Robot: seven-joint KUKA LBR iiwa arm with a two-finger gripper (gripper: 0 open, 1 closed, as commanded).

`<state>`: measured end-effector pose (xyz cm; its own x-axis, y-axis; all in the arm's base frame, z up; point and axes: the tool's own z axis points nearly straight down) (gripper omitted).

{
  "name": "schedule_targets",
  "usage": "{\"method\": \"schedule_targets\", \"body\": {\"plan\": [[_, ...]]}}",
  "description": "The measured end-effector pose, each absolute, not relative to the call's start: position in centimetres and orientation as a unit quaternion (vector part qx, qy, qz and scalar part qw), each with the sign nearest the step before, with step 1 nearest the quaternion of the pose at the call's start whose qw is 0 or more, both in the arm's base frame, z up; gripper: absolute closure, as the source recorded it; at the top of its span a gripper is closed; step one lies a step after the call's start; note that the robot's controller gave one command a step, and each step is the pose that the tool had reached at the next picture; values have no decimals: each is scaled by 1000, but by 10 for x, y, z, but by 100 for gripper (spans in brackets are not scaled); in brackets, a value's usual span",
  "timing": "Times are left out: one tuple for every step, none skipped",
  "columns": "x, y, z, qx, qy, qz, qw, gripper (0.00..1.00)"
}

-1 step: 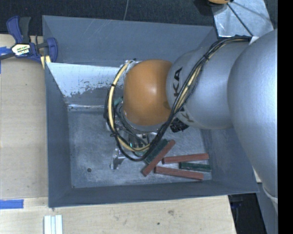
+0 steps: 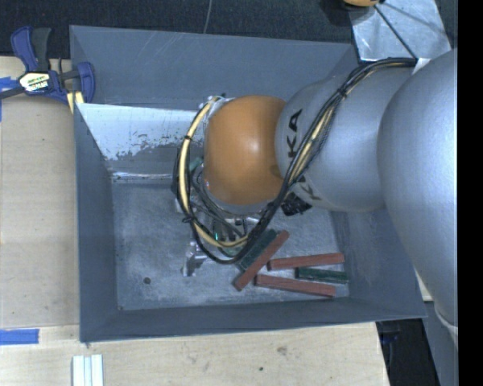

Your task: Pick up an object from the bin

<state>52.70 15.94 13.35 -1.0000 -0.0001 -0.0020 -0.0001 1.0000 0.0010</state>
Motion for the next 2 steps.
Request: {"method": "schedule_targets", "body": {"plan": [[535, 122, 131, 5, 1000, 1, 0, 0], [551, 101, 76, 27, 1000, 1, 5, 100]]}}
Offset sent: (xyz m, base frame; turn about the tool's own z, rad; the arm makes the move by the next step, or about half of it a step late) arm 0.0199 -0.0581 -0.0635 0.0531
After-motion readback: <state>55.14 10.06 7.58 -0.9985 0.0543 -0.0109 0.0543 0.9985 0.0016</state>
